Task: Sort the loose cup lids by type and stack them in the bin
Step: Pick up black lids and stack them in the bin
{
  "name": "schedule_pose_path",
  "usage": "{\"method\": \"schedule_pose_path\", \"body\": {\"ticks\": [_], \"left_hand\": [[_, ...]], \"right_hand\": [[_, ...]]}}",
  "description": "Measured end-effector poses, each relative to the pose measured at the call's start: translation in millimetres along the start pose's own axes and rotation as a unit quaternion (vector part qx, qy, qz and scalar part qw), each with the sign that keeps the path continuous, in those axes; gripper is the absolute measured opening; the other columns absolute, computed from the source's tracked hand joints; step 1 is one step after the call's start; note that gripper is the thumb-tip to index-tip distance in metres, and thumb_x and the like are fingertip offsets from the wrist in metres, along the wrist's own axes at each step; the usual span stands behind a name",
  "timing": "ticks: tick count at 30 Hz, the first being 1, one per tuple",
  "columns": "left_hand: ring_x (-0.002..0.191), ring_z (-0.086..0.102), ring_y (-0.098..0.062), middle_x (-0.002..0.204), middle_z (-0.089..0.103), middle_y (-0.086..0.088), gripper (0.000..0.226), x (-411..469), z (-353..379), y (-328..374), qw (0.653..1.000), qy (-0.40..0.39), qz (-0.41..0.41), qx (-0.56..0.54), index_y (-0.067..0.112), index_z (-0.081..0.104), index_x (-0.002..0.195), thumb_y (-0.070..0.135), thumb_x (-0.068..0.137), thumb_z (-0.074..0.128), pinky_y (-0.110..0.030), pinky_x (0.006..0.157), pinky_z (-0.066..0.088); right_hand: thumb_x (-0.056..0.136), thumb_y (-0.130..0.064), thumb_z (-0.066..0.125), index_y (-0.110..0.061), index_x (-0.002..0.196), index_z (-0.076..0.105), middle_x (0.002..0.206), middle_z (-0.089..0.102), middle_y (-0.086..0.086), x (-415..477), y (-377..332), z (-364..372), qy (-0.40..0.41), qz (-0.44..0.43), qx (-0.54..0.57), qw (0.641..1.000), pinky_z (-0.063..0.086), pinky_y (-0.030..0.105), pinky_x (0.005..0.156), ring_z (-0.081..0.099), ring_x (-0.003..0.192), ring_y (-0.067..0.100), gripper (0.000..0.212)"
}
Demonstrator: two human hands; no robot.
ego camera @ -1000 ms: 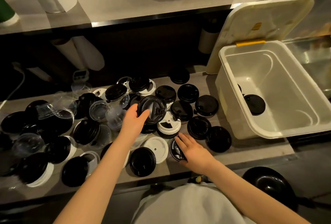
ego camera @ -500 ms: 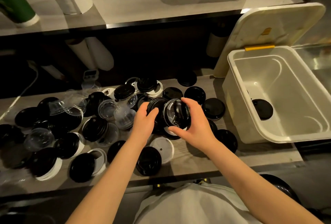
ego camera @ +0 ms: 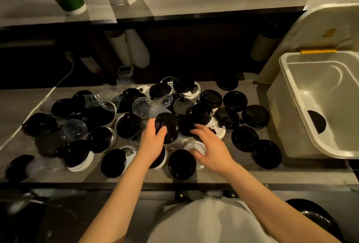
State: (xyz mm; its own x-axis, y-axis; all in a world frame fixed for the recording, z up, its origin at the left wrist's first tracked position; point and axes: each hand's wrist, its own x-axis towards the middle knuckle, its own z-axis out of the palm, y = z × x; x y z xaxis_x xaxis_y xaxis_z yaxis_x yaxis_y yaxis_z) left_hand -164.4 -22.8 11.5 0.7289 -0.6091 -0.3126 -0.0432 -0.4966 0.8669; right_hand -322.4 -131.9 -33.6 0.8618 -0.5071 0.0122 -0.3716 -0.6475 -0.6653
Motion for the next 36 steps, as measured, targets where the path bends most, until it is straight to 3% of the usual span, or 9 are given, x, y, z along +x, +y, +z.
{"method": "schedule_pose_path", "body": {"ticks": [7,10,14,17,21,26,29,32,36], "left_hand": [[0.118,0.047,-0.032,0.127,0.05,-0.017,0.038,0,-30,-26,0.996,0.079,-0.02,0.037,0.004,0.04,0.129,0.02,0.095,0.048,-0.041,0.097,0.039],[0.125,0.043,-0.031,0.138,0.044,-0.016,0.044,-4,-33,-31,0.995,0.082,-0.029,0.04,0.006,0.035,0.136,0.022,0.096,0.045,-0.042,0.101,0.038],[0.128,0.039,-0.026,0.141,0.04,-0.01,0.047,-9,-32,-31,0.996,0.08,-0.025,0.031,0.009,0.032,0.14,0.021,0.097,0.045,-0.034,0.1,0.034],[0.126,0.039,-0.025,0.138,0.041,-0.009,0.045,-12,-30,-29,0.996,0.085,-0.023,0.021,0.007,0.034,0.138,0.018,0.096,0.047,-0.027,0.094,0.03],[0.107,0.047,-0.016,0.111,0.052,0.003,0.028,-21,-23,-24,0.997,0.059,-0.022,-0.044,0.011,0.048,0.122,0.014,0.095,0.048,-0.027,0.084,0.038],[0.101,0.06,-0.023,0.101,0.064,-0.003,0.013,-30,-18,-21,0.987,-0.015,-0.045,-0.153,0.026,0.056,0.102,0.023,0.091,0.048,-0.045,0.091,0.048],[0.095,0.058,-0.021,0.092,0.062,-0.001,0.017,-32,-19,-18,0.973,-0.025,-0.061,-0.222,0.023,0.054,0.094,0.017,0.098,0.039,-0.035,0.082,0.046],[0.099,0.058,-0.021,0.103,0.061,-0.006,0.016,-36,-18,-16,0.975,-0.047,-0.056,-0.211,0.017,0.053,0.104,0.028,0.096,0.046,-0.032,0.082,0.046],[0.097,0.054,-0.005,0.104,0.056,0.007,0.018,-33,-24,-23,0.983,-0.029,-0.057,-0.173,0.035,0.047,0.102,0.022,0.093,0.054,-0.025,0.079,0.043]], "right_hand": [[0.071,-0.056,0.064,-0.025,0.146,0.031,0.156,0.023,0.008,-25,-2,62,-0.131,-0.064,-0.143,0.979,0.021,0.048,0.113,0.023,0.143,0.028,0.088],[0.065,-0.048,0.075,-0.023,0.142,0.038,0.15,0.035,0.012,-26,0,73,-0.116,-0.08,-0.202,0.969,0.034,0.053,0.108,0.036,0.137,0.033,0.089],[0.069,-0.053,0.063,-0.021,0.135,0.048,0.143,0.043,0.012,-21,-8,67,-0.049,-0.06,-0.123,0.989,0.036,0.049,0.108,0.044,0.128,0.033,0.075],[0.07,-0.06,0.061,-0.017,0.129,0.053,0.133,0.051,0.005,-18,-22,62,0.058,-0.031,0.003,0.998,0.04,0.03,0.1,0.052,0.119,0.023,0.073],[0.074,-0.056,0.063,-0.024,0.127,0.043,0.133,0.046,-0.004,-4,-50,58,0.143,0.034,0.208,0.967,0.038,0.017,0.1,0.047,0.119,0.004,0.065],[0.072,-0.051,0.066,-0.038,0.108,0.039,0.133,0.043,-0.006,10,-65,60,0.109,0.028,0.291,0.95,0.04,0.026,0.101,0.044,0.122,0.004,0.046],[0.072,-0.052,0.067,-0.036,0.106,0.04,0.133,0.041,-0.01,6,-58,63,0.099,0.022,0.269,0.958,0.038,0.029,0.104,0.04,0.128,0.008,0.046],[0.071,-0.052,0.068,-0.034,0.11,0.043,0.136,0.033,-0.023,6,-55,59,0.08,-0.008,0.227,0.971,0.032,0.015,0.105,0.031,0.135,0.001,0.05],[0.08,-0.053,0.057,-0.033,0.123,0.052,0.146,0.038,-0.01,10,-49,51,0.019,-0.016,0.191,0.981,0.028,0.016,0.108,0.032,0.136,0.0,0.047]]}}
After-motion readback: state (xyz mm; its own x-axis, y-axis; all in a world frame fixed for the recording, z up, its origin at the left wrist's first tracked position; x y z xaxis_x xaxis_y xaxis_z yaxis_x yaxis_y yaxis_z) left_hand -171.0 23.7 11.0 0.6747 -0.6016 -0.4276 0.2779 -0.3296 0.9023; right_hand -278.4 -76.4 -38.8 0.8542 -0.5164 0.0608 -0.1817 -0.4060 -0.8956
